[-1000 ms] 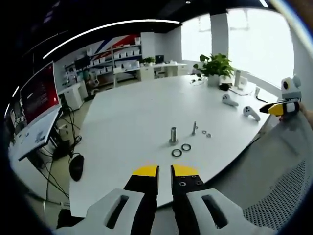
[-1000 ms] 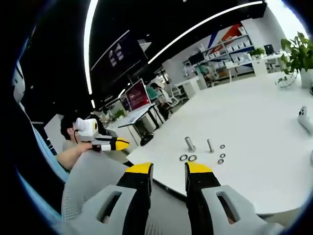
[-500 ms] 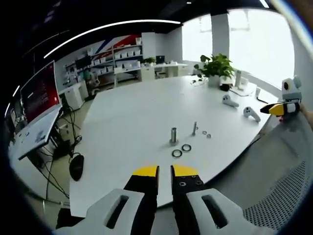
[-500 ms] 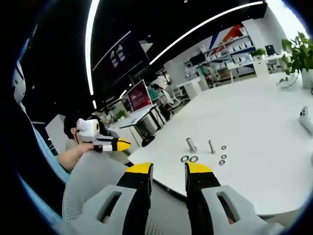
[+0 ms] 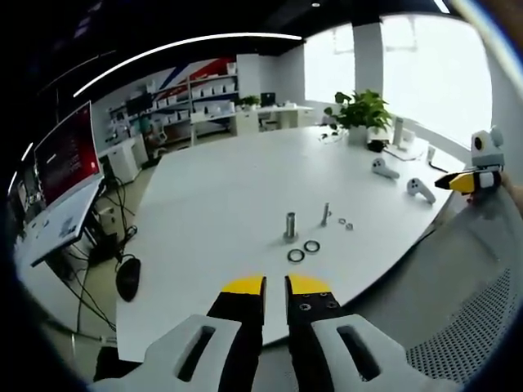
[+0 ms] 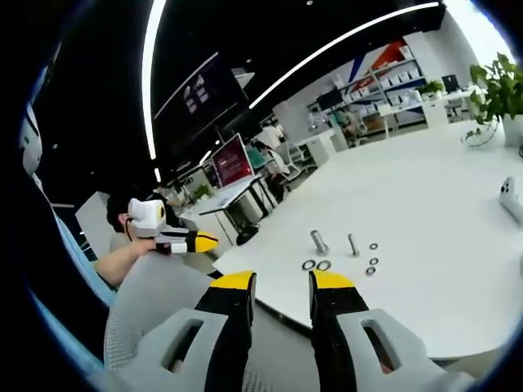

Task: Place the washer onto the threaded stud by aligning its center hole with the stud, sliding it down to the base, and recovering from edge contact or off-axis alignment until the washer reaches the visible bottom stop.

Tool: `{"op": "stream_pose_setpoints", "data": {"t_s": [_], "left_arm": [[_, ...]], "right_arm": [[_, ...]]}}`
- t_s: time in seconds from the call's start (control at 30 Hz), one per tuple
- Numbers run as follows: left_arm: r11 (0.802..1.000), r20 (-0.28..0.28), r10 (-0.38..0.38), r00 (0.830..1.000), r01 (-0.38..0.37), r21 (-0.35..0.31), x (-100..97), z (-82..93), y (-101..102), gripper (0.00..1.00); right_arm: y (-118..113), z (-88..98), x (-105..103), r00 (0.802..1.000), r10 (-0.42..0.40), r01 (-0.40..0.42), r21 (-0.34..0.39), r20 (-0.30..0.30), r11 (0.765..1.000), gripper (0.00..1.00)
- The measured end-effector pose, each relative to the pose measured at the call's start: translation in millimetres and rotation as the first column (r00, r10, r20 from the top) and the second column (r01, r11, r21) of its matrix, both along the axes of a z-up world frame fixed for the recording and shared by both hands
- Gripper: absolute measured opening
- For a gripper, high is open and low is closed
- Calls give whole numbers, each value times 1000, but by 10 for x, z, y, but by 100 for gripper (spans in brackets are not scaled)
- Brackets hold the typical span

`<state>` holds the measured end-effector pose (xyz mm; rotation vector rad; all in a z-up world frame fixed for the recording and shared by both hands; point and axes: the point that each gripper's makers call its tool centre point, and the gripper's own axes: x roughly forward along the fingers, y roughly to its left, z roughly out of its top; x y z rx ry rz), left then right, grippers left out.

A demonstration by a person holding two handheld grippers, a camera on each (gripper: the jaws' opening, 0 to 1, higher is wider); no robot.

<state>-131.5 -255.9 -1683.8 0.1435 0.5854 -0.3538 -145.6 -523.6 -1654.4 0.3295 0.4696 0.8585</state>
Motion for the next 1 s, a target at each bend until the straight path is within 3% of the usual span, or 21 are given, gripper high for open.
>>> {"op": "stream_pose_setpoints", "data": {"t_s": [0.27, 0.5, 0.63, 0.73, 0.9, 1.0], "left_arm": [[1000, 5, -6, 1000, 6, -1, 0, 8, -12, 7], [1000, 19, -10, 1000, 10, -8, 8, 30, -23, 7], [1000, 36, -6, 999, 7, -19, 16, 60, -16, 7], [1000, 39, -11, 999, 12, -19, 20, 60, -24, 7], [1000, 44, -14, 999, 15, -23, 21, 72, -32, 7], [1000, 45, -16, 999, 17, -24, 19, 75, -39, 7]], "right_arm": [[-25, -17, 18, 1000, -15, 15, -18, 1, 1000, 28], [17, -157, -67, 997, 79, -81, -155, -18, 985, 29], [73, -188, -123, 984, 179, -173, -234, 4, 957, 29], [41, -249, -129, 968, 251, -244, -294, -16, 924, 28], [-31, -211, 66, 962, 273, -265, -346, -25, 900, 28], [-57, -237, 192, 948, 314, -303, -417, -43, 857, 29]]}}
